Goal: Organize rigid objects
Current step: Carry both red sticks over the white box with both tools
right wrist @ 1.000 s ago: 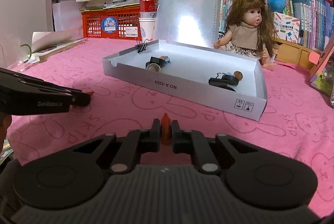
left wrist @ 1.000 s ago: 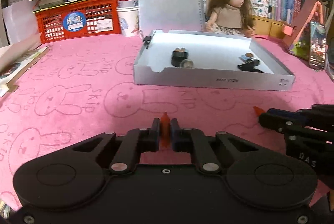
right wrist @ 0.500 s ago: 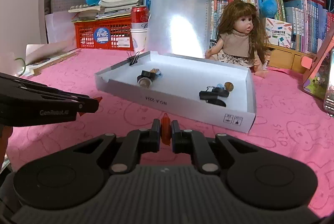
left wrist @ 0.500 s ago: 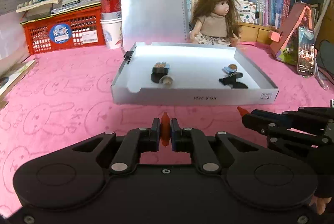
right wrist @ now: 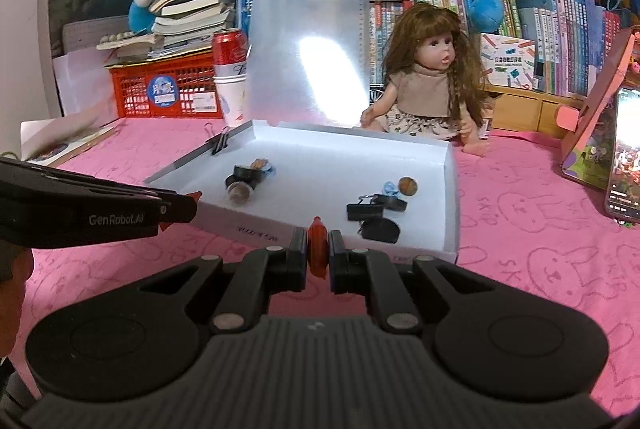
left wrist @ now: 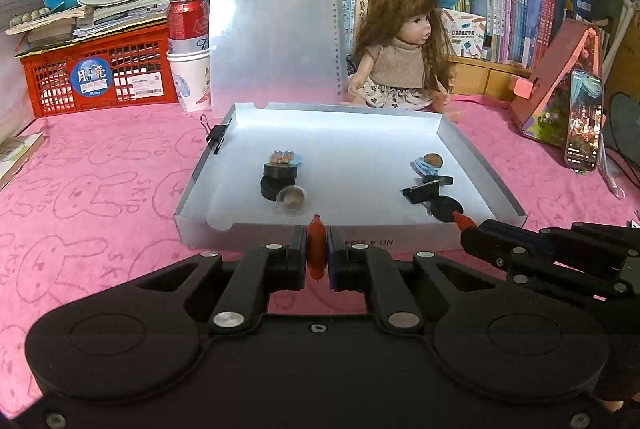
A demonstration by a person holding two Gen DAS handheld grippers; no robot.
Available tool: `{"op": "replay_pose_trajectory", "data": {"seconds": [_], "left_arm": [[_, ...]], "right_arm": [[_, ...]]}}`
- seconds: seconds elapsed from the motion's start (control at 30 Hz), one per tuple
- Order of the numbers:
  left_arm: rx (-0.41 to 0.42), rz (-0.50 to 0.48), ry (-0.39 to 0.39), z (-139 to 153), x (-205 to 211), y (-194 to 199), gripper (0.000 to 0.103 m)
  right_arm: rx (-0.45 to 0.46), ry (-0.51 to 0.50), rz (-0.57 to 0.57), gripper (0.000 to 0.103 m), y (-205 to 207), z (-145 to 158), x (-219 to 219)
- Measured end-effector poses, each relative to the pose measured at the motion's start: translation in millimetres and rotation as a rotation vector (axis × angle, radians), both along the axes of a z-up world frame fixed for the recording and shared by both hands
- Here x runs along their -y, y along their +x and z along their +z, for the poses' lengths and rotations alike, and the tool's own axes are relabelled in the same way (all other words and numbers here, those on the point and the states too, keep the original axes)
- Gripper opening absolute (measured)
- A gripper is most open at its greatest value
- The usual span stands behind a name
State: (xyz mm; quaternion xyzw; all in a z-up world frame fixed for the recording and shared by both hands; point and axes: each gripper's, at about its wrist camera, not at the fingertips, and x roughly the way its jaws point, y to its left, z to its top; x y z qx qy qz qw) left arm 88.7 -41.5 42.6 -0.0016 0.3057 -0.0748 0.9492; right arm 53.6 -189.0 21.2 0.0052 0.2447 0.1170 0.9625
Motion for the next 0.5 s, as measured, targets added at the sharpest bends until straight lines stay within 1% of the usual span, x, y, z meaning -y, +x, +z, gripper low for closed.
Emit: {"op": "replay_pose_trajectory", "data": {"seconds": [0.27, 0.5], "left_arm": [[-0.017, 0.0, -0.026, 3, 0, 24, 0.01], [-0.028, 0.011, -0.036, 8, 4, 56, 0.01]], "right_arm": [[-0.003, 0.022, -0.029, 0.014, 13, 6, 11], [-0.025, 0.076, -0.068, 0.014, 40, 16, 25]]}}
